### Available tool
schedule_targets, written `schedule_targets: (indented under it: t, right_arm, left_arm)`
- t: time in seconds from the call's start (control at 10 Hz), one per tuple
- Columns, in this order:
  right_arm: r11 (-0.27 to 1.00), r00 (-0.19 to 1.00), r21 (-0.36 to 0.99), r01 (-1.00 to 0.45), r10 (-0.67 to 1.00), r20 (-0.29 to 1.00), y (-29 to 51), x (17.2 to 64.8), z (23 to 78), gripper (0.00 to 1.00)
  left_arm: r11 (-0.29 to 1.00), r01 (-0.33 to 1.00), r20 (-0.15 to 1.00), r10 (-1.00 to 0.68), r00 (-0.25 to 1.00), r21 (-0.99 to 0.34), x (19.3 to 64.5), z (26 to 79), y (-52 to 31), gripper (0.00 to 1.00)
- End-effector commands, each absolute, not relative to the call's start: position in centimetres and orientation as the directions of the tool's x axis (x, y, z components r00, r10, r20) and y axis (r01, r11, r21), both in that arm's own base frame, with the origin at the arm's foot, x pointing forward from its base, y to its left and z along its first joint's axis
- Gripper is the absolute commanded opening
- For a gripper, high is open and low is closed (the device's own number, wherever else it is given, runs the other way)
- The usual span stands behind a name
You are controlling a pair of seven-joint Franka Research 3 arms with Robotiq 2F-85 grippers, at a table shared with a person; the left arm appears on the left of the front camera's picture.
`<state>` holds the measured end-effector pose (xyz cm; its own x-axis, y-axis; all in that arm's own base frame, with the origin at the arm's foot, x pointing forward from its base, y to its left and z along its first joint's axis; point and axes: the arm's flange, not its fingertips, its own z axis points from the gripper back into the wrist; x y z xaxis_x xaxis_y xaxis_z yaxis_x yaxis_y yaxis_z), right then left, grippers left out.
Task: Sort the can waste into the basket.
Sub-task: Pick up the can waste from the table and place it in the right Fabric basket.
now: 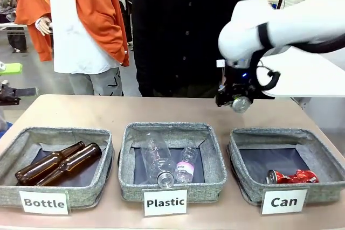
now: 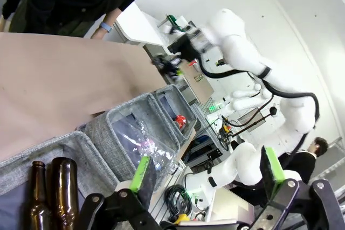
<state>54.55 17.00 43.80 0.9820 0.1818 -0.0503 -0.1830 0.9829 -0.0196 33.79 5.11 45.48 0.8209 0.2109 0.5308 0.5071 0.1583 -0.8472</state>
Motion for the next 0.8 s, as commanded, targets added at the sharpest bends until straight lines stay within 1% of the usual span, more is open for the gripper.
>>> schedule_targets:
  t: [0.0,0.1,0.2,0.3,0.5,0.7]
  right_arm:
    - [0.811,0.795,0.064,-0.582,0.583,-0.165,12.6,47.0,48.0,0.00]
    - [0.682,0.667,0.077,-0.728,0.729,-0.152,10.9,44.2,48.8,0.00]
    - [0.571,0.559,0.082,-0.817,0.819,-0.129,9.2,41.8,49.0,0.00]
    - [0.442,0.437,0.090,-0.893,0.897,-0.072,7.7,40.0,48.7,0.00]
    - [0.296,0.301,0.104,-0.949,0.953,0.031,5.5,38.4,47.4,0.00]
    - [0.224,0.232,0.080,-0.971,0.967,0.106,4.5,37.5,46.7,0.00]
  left_arm:
    - [0.155,0.506,0.529,0.225,0.818,-0.849,33.7,45.7,5.1,1.00]
    - [0.155,0.506,0.529,0.225,0.818,-0.849,33.7,45.7,5.1,1.00]
    - [0.155,0.506,0.529,0.225,0.818,-0.849,33.7,45.7,5.1,1.00]
    - [0.155,0.506,0.529,0.225,0.818,-0.849,33.7,45.7,5.1,1.00]
    - [0.155,0.506,0.529,0.225,0.818,-0.849,33.7,45.7,5.1,1.00]
    - [0.155,0.506,0.529,0.225,0.818,-0.849,33.7,45.7,5.1,1.00]
